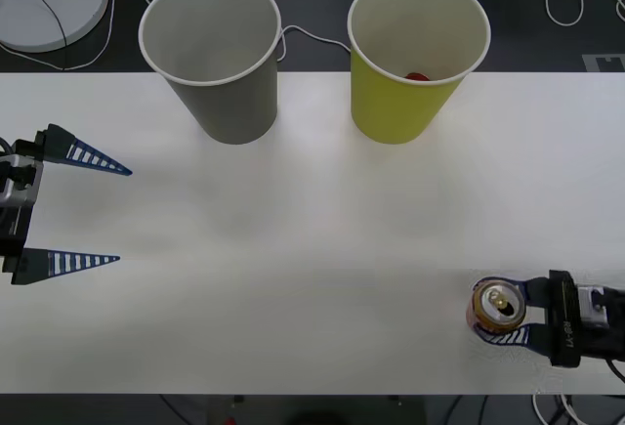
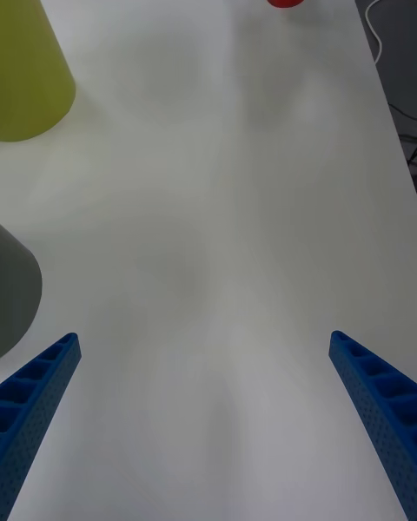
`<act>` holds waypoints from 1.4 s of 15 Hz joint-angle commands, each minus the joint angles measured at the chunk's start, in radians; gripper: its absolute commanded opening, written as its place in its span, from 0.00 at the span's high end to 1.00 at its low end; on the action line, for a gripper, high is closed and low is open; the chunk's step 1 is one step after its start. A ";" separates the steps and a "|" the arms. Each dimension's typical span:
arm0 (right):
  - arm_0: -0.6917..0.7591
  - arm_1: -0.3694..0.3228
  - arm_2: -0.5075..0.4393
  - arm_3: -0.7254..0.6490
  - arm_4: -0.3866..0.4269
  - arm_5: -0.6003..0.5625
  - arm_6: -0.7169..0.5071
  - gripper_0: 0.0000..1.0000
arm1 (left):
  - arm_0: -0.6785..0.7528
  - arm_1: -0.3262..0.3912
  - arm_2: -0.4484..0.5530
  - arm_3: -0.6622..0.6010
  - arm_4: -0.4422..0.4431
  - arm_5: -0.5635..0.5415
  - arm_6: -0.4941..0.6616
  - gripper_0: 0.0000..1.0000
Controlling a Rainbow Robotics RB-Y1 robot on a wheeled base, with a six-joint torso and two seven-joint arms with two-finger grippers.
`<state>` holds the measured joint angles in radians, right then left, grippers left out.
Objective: Put the can into the green bin and the plastic bottle into the gray bin
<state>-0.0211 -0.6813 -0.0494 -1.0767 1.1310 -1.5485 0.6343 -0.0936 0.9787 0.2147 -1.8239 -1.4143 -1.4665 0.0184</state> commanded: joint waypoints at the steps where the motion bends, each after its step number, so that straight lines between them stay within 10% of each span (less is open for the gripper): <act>1: 0.049 -0.006 -0.075 -0.166 0.061 0.036 -0.157 1.00 | 0.000 0.000 0.000 0.000 0.000 0.000 0.000 0.00; 9: 0.141 -0.027 -0.277 -0.601 0.248 0.059 -0.717 1.00 | 0.000 0.000 0.000 0.000 0.000 0.000 0.000 0.00; 21: 0.035 -0.360 -0.328 -0.882 0.250 0.065 -1.472 1.00 | 0.000 0.000 0.000 0.000 0.000 0.000 0.000 0.00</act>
<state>0.0290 -1.0223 -0.3785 -1.9523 1.3809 -1.4817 -0.7919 -0.0936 0.9787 0.2147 -1.8239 -1.4143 -1.4665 0.0184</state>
